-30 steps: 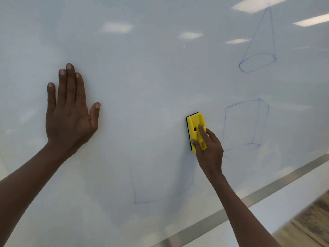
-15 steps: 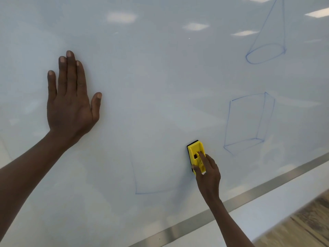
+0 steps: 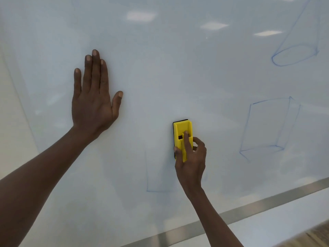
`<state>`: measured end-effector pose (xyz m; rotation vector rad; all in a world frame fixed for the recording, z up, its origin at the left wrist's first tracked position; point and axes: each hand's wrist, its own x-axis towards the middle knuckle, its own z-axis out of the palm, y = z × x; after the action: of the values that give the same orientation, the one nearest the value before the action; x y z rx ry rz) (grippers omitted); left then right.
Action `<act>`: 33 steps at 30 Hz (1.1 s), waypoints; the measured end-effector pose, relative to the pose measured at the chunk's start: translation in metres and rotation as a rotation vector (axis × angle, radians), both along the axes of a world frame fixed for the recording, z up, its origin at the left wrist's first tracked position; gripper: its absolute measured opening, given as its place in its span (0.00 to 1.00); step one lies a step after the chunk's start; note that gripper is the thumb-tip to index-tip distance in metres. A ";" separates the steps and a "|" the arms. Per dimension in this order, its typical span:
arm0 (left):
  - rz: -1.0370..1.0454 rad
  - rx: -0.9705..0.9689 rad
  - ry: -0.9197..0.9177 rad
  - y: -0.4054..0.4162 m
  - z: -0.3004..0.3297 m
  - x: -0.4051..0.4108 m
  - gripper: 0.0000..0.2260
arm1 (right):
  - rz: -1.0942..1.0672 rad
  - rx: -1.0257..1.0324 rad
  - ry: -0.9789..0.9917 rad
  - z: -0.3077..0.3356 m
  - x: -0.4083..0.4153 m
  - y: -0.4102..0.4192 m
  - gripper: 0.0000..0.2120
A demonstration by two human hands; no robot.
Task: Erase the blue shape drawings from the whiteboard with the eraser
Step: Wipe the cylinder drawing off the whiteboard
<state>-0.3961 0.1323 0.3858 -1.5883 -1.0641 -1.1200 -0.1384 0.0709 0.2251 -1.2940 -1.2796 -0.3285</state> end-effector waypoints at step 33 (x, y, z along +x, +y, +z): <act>0.080 -0.008 0.045 -0.005 -0.067 -0.001 0.33 | 0.106 0.042 -0.754 -0.049 -0.027 -0.003 0.27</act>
<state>-0.3972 0.1276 0.3183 -1.5563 -1.0940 -1.0235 -0.1652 0.0675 0.1759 -1.0897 -1.9469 -0.8126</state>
